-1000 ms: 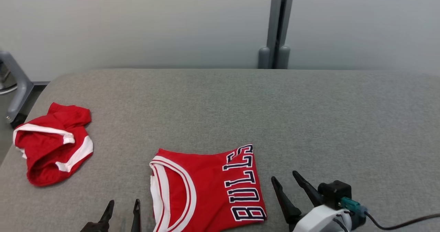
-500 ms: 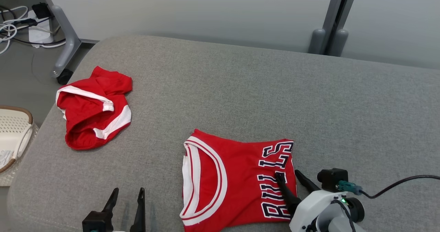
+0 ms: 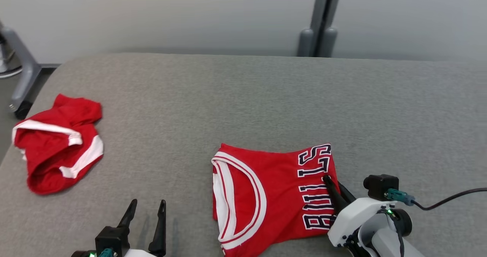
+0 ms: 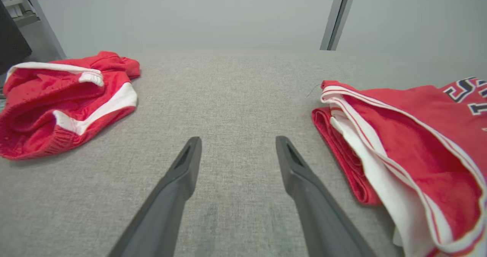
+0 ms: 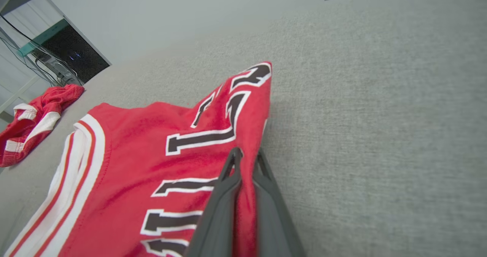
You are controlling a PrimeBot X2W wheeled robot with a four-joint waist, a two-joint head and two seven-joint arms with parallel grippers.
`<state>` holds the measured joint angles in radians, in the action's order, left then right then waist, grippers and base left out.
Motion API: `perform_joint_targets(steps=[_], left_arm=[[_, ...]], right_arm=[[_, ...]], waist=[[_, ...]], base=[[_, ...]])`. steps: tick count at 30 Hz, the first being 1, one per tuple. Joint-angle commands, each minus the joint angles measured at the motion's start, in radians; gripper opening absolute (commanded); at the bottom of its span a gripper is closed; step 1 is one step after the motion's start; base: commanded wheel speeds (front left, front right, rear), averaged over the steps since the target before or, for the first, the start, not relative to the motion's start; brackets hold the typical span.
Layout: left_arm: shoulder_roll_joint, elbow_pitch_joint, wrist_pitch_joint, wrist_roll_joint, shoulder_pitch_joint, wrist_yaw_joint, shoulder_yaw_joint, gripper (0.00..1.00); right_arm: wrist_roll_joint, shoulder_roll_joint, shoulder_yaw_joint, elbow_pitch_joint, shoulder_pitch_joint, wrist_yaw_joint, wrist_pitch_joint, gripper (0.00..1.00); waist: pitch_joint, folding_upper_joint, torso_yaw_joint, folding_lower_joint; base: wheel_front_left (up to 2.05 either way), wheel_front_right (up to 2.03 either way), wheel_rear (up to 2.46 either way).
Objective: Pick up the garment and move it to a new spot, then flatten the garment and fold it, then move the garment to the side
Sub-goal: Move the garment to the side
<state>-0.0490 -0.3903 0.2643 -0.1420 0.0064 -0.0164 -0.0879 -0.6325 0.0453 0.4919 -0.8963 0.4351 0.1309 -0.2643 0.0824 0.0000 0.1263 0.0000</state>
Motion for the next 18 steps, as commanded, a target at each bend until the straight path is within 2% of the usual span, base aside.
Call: perform_joint_targets(steps=[1, 11, 12, 18], left_arm=[[-0.004, 0.003, 0.000, 0.007, -0.014, 0.000, -0.003, 1.00], [-0.003, 0.005, 0.000, -0.029, -0.036, 0.005, -0.058, 1.00], [-0.003, 0.005, 0.000, -0.029, -0.036, 0.005, -0.058, 1.00], [-0.004, 0.002, 0.000, -0.035, -0.047, 0.008, -0.067, 1.00]], right_arm=[[0.014, 0.011, -0.018, 0.008, -0.021, 0.000, 0.001, 0.00], [0.086, 0.010, -0.059, 0.038, -0.072, 0.000, 0.000, 0.00], [0.086, 0.010, -0.059, 0.038, -0.072, 0.000, 0.000, 0.00], [0.115, 0.010, -0.050, 0.090, -0.081, 0.000, 0.000, 0.00]], waist=[[-0.023, 0.0000, -0.115, 0.0000], [-0.029, 0.0000, -0.407, 0.0000], [-0.029, 0.0000, -0.407, 0.0000], [-0.007, 0.0000, -0.549, 0.0000]], base=[[0.00, 0.00, 0.00], [0.00, 0.00, 0.00], [0.00, 0.00, 0.00], [0.00, 0.00, 0.00]])
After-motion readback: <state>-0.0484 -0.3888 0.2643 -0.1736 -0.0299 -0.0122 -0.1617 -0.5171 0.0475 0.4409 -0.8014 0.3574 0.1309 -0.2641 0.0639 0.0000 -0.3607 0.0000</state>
